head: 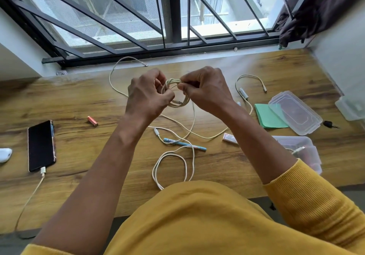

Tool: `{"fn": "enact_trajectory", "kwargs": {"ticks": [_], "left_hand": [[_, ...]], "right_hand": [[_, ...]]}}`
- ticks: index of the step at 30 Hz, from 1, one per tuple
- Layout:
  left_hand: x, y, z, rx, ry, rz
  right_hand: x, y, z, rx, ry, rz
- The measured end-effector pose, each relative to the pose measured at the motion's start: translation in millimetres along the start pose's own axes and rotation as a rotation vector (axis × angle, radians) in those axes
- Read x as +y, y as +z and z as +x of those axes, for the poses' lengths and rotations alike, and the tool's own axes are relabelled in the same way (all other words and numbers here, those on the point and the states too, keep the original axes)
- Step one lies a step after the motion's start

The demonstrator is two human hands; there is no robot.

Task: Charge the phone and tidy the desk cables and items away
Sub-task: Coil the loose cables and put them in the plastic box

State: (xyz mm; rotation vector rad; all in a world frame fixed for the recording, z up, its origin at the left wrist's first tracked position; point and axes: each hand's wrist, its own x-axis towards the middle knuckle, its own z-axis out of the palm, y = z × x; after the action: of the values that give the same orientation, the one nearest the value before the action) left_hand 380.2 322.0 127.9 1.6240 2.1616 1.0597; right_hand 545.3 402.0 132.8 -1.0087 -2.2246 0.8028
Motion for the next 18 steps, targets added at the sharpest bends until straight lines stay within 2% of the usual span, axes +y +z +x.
{"fn": "enact_trajectory", "kwargs": {"ticks": [5, 13, 18], "left_hand": [[-0.5, 7.6, -0.3, -0.032, 0.033, 0.134], [-6.9, 7.3, -3.5, -0.046, -0.075, 0.041], [-7.2, 10.7, -6.1, -0.011, -0.072, -0.007]], "right_hand": [[1.1, -0.7, -1.2, -0.009, -0.021, 0.006], [3.6, 2.7, -5.0, -0.01, -0.029, 0.02], [0.6, 2.1, -4.3, -0.006, -0.04, 0.027]]}}
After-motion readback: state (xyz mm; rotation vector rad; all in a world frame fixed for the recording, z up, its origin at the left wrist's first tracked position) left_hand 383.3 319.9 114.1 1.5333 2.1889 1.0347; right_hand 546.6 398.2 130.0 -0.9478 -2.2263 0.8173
